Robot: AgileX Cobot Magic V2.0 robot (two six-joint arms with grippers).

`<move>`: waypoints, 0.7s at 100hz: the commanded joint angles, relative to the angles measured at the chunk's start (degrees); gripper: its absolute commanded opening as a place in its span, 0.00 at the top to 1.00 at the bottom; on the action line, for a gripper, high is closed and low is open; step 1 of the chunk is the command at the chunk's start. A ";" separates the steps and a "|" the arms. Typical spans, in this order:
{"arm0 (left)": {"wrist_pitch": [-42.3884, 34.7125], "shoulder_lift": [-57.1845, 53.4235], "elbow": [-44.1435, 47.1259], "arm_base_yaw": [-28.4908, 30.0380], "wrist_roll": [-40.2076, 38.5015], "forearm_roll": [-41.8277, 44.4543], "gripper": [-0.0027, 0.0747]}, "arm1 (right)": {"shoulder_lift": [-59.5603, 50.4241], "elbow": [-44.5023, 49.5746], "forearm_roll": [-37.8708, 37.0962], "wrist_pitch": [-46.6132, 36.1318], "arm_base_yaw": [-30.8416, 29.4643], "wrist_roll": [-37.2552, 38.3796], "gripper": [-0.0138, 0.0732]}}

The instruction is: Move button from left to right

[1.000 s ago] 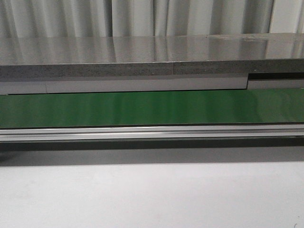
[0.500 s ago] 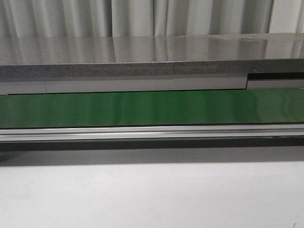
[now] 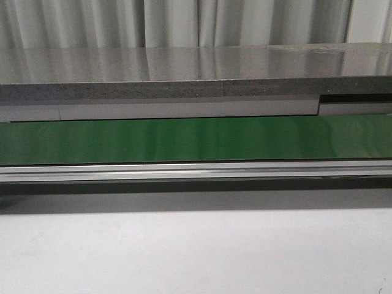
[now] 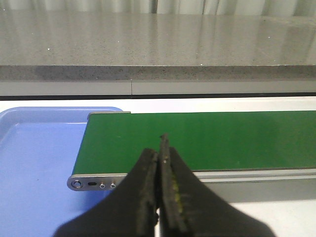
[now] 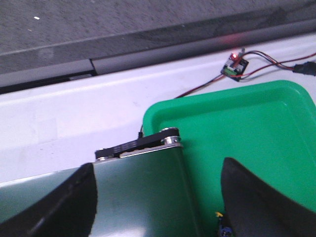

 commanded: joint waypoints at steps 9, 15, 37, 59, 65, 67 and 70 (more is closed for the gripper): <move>-4.01 0.63 -1.49 -0.39 -0.02 -0.42 0.99 | -11.89 7.58 0.47 -10.81 2.66 -0.09 0.23; -4.01 0.63 -1.49 -0.39 -0.02 -0.42 0.99 | -16.14 11.91 0.52 -13.49 3.37 -0.09 0.23; -4.01 0.63 -1.49 -0.39 -0.02 -0.42 0.99 | -31.09 27.01 0.52 -21.58 5.95 -0.09 0.23; -4.01 0.63 -1.49 -0.39 -0.02 -0.42 0.99 | -45.32 39.34 0.52 -21.61 9.66 -0.09 0.23; -4.01 0.63 -1.49 -0.39 -0.02 -0.42 0.99 | -48.65 41.53 0.63 -20.98 10.72 -0.09 0.23; -4.01 0.63 -1.49 -0.39 -0.02 -0.42 0.99 | -49.86 42.22 0.63 -20.80 11.05 -0.09 0.23; -4.01 0.63 -1.49 -0.39 -0.02 -0.42 0.99 | -51.40 43.04 0.72 -20.17 11.40 -0.09 0.24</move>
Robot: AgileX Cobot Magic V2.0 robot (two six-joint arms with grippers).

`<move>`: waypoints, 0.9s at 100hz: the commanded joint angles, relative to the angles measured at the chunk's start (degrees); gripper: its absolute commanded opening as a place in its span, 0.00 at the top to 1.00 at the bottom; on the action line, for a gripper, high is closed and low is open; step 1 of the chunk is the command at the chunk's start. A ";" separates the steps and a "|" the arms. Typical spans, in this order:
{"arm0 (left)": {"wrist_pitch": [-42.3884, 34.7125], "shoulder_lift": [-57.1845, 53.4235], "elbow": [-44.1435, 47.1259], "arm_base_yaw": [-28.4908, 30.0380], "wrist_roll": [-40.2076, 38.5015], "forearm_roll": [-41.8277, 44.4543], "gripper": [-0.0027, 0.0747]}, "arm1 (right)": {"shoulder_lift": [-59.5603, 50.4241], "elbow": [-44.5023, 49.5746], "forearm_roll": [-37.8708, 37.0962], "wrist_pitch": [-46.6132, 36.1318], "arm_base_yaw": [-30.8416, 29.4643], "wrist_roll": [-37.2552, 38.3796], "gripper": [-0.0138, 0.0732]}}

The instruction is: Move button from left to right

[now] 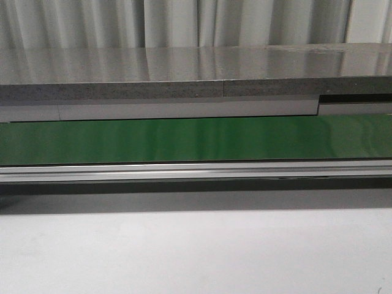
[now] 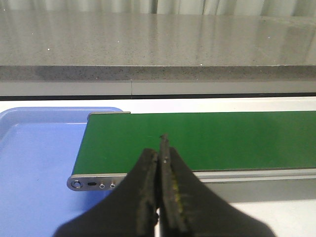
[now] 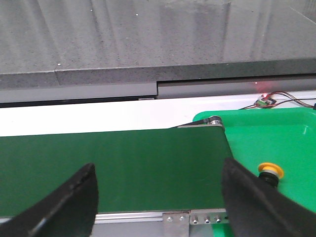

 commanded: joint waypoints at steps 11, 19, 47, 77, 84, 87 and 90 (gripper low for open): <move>-4.01 0.63 -1.49 -0.39 -0.02 -0.42 0.99 | -9.14 2.80 0.56 -0.30 1.72 -0.09 0.33; -4.01 0.63 -1.49 -0.39 -0.02 -0.42 0.99 | -11.66 2.92 0.56 2.95 1.72 -0.09 0.46; -4.01 0.63 -1.49 -0.39 -0.02 -0.42 0.99 | -12.93 2.92 0.62 5.11 1.72 -0.09 0.92; -4.01 0.63 -1.49 -0.39 -0.02 -0.42 0.99 | -12.93 2.92 0.62 4.99 1.72 -0.09 0.92; -4.01 0.63 -1.49 -0.39 -0.02 -0.42 0.99 | -12.93 2.92 0.62 4.99 1.72 -0.09 0.92; -4.01 0.63 -1.49 -0.39 -0.02 -0.42 0.99 | -12.93 2.92 0.62 4.99 1.72 -0.09 0.92; -4.01 0.63 -1.49 -0.39 -0.02 -0.42 0.99 | -12.93 2.92 0.62 4.99 1.72 -0.09 0.92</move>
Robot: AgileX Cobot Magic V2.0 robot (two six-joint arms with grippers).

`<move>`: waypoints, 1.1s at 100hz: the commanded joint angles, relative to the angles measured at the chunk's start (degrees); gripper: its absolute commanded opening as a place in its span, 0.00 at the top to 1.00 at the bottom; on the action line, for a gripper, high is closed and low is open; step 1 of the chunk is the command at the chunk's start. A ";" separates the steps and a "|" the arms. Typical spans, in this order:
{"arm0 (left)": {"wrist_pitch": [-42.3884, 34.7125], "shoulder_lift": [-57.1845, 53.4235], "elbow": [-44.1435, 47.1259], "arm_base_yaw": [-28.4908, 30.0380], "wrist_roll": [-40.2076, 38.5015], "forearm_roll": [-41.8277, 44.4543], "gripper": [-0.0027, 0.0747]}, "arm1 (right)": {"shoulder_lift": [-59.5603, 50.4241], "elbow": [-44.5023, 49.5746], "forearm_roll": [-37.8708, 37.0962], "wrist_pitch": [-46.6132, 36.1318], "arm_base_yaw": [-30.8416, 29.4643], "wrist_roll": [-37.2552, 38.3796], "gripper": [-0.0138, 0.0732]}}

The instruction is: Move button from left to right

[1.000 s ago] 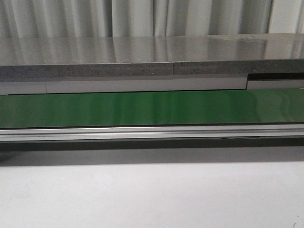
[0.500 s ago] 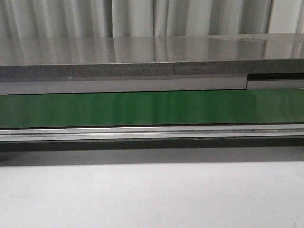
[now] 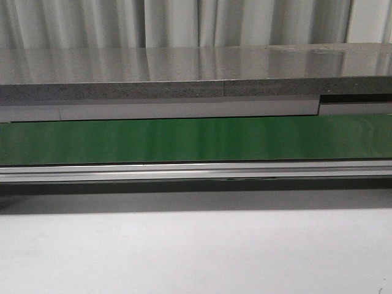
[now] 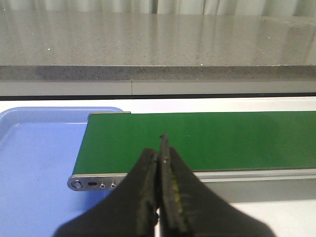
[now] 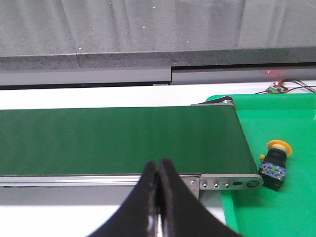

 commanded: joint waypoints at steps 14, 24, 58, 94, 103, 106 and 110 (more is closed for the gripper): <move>-4.01 0.63 -1.49 -0.39 -0.02 -0.42 0.99 | 0.34 -1.48 0.36 -4.13 0.12 -0.18 0.92; -4.01 0.63 -1.49 -0.39 -0.02 -0.42 0.99 | 0.34 -1.48 0.36 -4.19 0.12 -0.18 0.92; -4.01 0.63 -1.49 -0.39 -0.02 -0.42 0.99 | -3.31 4.97 0.36 -10.40 4.86 -0.07 0.92; -4.01 0.63 -1.49 -0.39 -0.02 -0.42 0.99 | -17.34 16.22 -3.56 -13.42 7.08 6.29 0.92; -4.01 0.63 -1.49 -0.39 -0.02 -0.42 0.99 | -19.59 18.25 -3.97 -13.49 7.02 7.42 0.92; -4.01 0.63 -1.49 -0.39 -0.02 -0.42 0.99 | -19.87 18.77 -3.97 -13.73 7.02 7.47 0.92; -4.01 0.63 -1.49 -0.39 -0.02 -0.42 0.99 | -19.82 19.43 -3.97 -14.25 7.02 7.53 0.92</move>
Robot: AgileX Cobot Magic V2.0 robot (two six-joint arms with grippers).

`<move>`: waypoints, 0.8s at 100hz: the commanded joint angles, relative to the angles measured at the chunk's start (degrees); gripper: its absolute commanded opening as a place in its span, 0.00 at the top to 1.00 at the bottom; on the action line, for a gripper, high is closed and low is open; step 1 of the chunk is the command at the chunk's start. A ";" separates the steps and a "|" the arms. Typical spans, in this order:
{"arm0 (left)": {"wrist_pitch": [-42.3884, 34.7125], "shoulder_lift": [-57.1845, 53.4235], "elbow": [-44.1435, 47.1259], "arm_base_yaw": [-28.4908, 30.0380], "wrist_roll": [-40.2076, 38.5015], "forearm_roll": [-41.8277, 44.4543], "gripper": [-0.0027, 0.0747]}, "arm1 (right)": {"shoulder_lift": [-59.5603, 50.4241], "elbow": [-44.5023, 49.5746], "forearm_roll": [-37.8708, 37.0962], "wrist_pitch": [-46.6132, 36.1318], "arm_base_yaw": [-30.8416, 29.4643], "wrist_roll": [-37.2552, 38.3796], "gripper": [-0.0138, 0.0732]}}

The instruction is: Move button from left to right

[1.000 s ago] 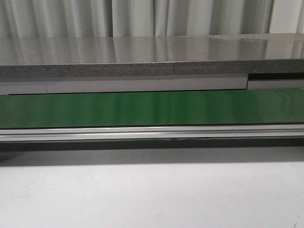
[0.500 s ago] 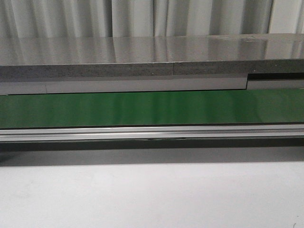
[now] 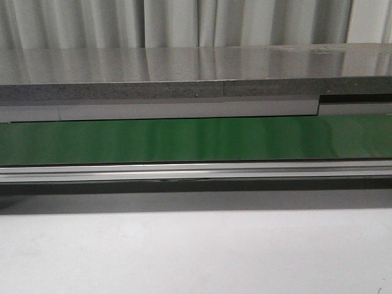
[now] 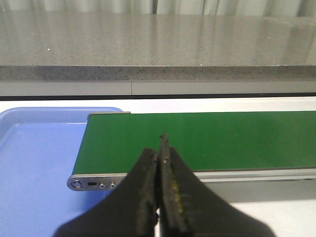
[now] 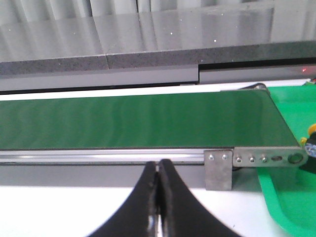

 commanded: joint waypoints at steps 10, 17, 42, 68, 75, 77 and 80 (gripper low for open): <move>-4.01 0.63 -1.49 -0.39 -0.02 -0.42 0.99 | -1.21 1.16 -0.95 -8.15 -0.13 0.73 0.92; -4.01 0.63 -1.49 -0.39 -0.02 -0.42 0.99 | -1.21 2.11 -0.95 -9.80 -0.13 0.73 0.92; -4.01 0.63 -1.49 -0.39 -0.02 -0.42 0.99 | -1.21 2.11 -0.95 -10.04 -0.13 0.73 0.92; -4.01 0.63 -1.49 -0.39 -0.02 -0.42 0.99 | -1.21 2.11 -0.95 -12.23 -0.13 0.73 0.92; -4.01 0.63 -1.49 -0.39 -0.02 -0.42 0.99 | -1.21 2.11 -0.95 -12.14 -0.13 0.73 0.92; -4.01 0.63 -1.49 -0.39 -0.02 -0.42 0.99 | -1.21 2.11 -0.95 -12.14 -0.13 0.73 0.92; -4.01 0.63 -1.49 -0.39 -0.02 -0.42 0.99 | -1.21 2.11 -0.95 -12.14 -0.13 0.73 0.92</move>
